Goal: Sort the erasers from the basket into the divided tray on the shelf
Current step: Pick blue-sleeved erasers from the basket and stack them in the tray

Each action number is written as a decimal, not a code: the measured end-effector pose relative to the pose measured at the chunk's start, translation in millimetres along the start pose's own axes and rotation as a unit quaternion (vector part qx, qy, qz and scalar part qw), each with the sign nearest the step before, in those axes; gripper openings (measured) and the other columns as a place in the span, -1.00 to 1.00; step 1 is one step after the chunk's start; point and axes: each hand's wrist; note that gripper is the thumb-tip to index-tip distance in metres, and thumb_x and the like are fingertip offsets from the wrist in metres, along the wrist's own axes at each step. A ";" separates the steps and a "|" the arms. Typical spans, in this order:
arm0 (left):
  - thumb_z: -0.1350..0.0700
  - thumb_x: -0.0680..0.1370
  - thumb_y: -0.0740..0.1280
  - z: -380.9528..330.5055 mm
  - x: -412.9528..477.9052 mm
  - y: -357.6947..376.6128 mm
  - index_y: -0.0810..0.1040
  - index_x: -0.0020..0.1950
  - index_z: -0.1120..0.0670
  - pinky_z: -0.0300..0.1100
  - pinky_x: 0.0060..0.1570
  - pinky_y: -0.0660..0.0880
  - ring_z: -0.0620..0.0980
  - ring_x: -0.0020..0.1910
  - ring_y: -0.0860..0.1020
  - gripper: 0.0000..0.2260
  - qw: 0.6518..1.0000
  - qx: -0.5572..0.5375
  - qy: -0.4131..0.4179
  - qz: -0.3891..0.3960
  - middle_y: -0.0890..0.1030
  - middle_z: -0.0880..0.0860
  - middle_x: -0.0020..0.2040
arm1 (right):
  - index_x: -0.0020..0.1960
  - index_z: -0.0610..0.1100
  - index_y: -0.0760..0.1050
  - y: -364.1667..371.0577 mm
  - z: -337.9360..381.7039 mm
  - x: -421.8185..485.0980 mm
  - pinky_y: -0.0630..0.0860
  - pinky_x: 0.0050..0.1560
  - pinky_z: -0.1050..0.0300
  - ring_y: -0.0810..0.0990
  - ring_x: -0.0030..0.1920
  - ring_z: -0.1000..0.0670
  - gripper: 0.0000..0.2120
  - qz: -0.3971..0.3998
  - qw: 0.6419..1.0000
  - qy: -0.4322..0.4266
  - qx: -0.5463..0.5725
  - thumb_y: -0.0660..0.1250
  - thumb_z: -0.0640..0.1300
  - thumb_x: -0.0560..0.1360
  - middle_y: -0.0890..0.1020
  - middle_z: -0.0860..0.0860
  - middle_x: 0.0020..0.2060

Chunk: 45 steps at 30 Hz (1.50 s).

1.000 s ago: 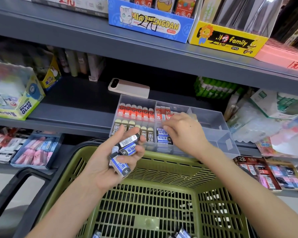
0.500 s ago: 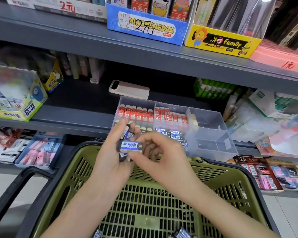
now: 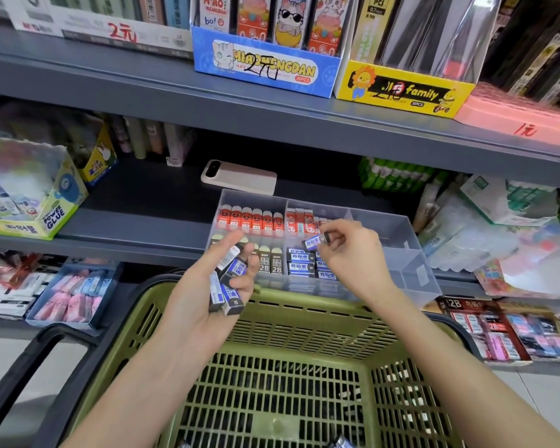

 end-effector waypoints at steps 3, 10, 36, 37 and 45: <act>0.19 0.43 0.40 -1.5 1.2 -2.7 0.68 -0.11 0.20 -0.34 -0.59 0.38 -0.01 -0.29 0.57 -0.89 1.000 0.004 -0.013 0.011 0.60 0.16 -0.11 | -0.02 -0.06 0.51 2.0 -1.5 0.0 0.40 -0.16 0.18 0.49 -0.19 -0.04 -0.76 0.006 1.000 -0.005 -0.001 0.40 -0.29 0.37 0.49 0.05 -0.40; 0.20 0.41 0.39 -3.9 -0.7 -1.2 0.70 -0.17 0.22 -0.32 -0.55 0.45 0.05 -0.21 0.64 -0.87 0.999 -0.008 -0.031 0.018 0.64 0.19 -0.08 | -0.17 -0.15 0.67 8.7 -1.1 1.6 0.37 0.24 0.16 0.53 0.10 -0.10 -0.95 0.014 0.999 -0.005 -0.037 0.42 -0.22 0.40 0.69 -0.08 -0.17; 0.22 0.56 0.22 28.7 9.9 11.1 0.60 0.13 0.15 0.23 0.07 0.53 0.23 0.03 0.64 -0.78 0.997 -0.011 0.049 0.053 0.67 0.16 0.07 | -0.06 -0.06 0.57 -48.2 22.3 -21.1 0.49 -0.24 0.21 0.52 -0.39 0.16 -0.79 0.131 0.957 0.074 0.248 0.45 -0.29 0.37 0.63 0.00 -0.30; 0.22 0.57 0.22 26.8 9.5 10.4 0.59 0.15 0.16 0.26 0.06 0.53 0.25 0.04 0.63 -0.78 0.997 -0.016 0.044 0.053 0.66 0.18 0.09 | -0.06 -0.06 0.59 -55.5 11.5 -12.7 0.47 -0.18 0.24 0.51 -0.37 0.17 -0.78 0.130 0.972 0.068 0.182 0.47 -0.29 0.36 0.62 0.04 -0.30; 0.22 0.58 0.23 25.0 4.7 9.1 0.55 0.22 0.19 0.29 -0.02 0.52 0.30 0.05 0.62 -0.76 0.998 -0.036 0.015 0.059 0.64 0.22 0.10 | -0.04 -0.01 0.67 -50.0 -13.1 25.5 0.39 -0.10 0.20 0.54 -0.07 0.18 -0.76 0.316 0.936 -0.039 -0.149 0.52 -0.17 0.30 0.65 0.13 -0.18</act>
Point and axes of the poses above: each hand's wrist, its own x-axis towards the middle knuckle, its own y-axis out of the palm, z = x × y
